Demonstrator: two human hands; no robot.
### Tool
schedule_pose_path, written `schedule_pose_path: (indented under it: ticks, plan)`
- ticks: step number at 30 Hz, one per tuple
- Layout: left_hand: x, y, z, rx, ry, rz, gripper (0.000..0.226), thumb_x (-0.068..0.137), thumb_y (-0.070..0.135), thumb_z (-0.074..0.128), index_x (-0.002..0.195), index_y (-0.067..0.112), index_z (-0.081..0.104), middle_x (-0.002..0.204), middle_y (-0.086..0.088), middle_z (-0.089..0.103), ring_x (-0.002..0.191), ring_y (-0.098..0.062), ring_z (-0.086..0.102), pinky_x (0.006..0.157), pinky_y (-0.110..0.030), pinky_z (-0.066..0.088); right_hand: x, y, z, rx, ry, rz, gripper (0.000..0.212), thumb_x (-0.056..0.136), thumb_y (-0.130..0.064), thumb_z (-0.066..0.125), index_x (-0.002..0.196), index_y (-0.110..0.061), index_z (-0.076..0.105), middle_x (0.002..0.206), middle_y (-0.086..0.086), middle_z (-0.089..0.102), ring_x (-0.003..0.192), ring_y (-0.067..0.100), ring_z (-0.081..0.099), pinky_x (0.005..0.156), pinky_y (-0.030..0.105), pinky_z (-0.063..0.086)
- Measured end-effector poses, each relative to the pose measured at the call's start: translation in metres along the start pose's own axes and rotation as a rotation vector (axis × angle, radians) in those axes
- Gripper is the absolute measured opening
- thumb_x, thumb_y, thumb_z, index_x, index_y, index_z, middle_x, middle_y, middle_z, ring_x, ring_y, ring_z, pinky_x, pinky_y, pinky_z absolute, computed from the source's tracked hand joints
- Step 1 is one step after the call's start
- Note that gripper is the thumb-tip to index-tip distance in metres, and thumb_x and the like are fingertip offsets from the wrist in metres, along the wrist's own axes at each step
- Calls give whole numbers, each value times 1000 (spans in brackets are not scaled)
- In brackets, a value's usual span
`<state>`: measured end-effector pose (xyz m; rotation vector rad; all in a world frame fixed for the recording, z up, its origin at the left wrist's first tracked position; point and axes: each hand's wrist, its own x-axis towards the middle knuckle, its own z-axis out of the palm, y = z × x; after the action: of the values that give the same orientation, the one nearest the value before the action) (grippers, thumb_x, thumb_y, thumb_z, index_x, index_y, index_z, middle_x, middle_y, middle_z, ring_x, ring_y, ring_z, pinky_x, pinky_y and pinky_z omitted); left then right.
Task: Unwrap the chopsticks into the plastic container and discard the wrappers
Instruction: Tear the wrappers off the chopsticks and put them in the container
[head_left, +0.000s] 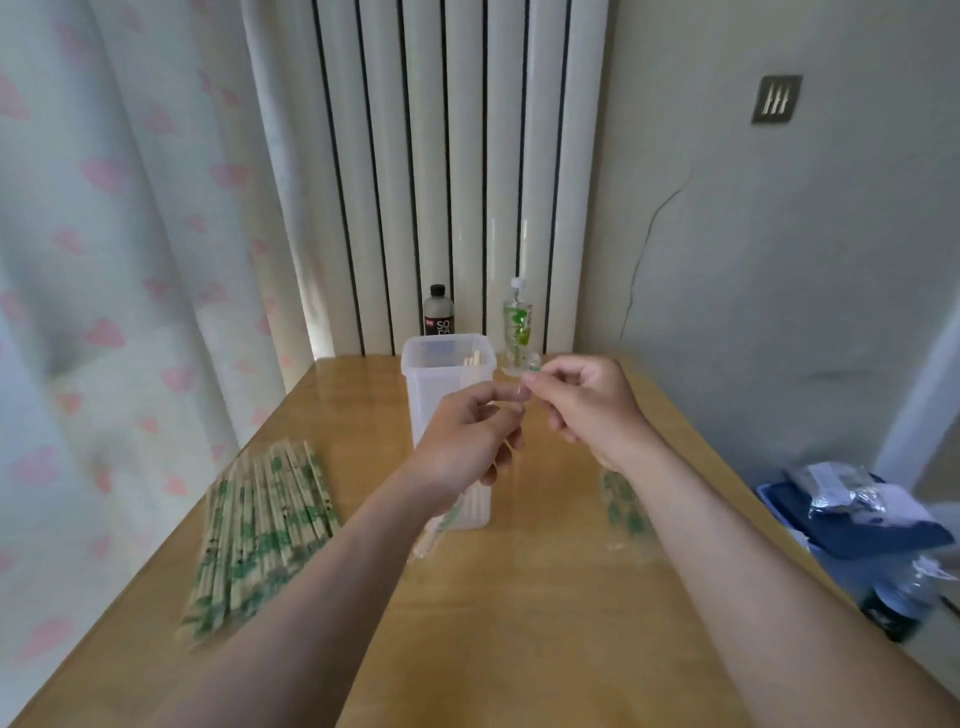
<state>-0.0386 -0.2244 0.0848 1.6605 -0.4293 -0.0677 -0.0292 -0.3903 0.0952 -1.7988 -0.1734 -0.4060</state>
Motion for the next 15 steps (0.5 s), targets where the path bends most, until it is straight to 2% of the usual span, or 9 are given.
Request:
schedule_pose_path:
  ticks: [5, 9, 12, 15]
  plan:
    - [14, -19, 39, 15, -61, -124, 21, 103, 21, 56, 102, 2, 65, 70, -7, 60, 52, -20, 52, 41, -26, 37, 5, 24, -47, 155, 263, 151, 22, 94, -16, 71, 73, -10, 69, 56, -3, 55, 45, 13, 43, 41, 23, 27]
    - [28, -40, 69, 49, -80, -251, 23, 101, 22, 58, 91, 4, 66, 83, -10, 58, 67, -20, 59, 50, -27, 49, 4, 63, -80, 136, 315, 252, 25, 98, -29, 68, 80, -11, 70, 61, -4, 58, 45, 11, 45, 40, 23, 29]
    - [45, -52, 89, 11, -25, -356, 18, 99, 20, 61, 92, 5, 64, 86, -9, 53, 76, -22, 57, 59, -29, 56, 2, 103, -102, -63, 407, 319, 33, 102, -32, 59, 82, -7, 69, 65, 0, 59, 55, 19, 52, 49, 26, 35]
    - [62, -66, 106, 73, 5, -391, 16, 100, 18, 60, 86, 8, 59, 76, -6, 53, 62, -18, 53, 53, -26, 49, -12, 148, -124, -443, 380, 410, 26, 102, -23, 51, 82, -8, 60, 75, 4, 57, 74, 26, 54, 58, 37, 36]
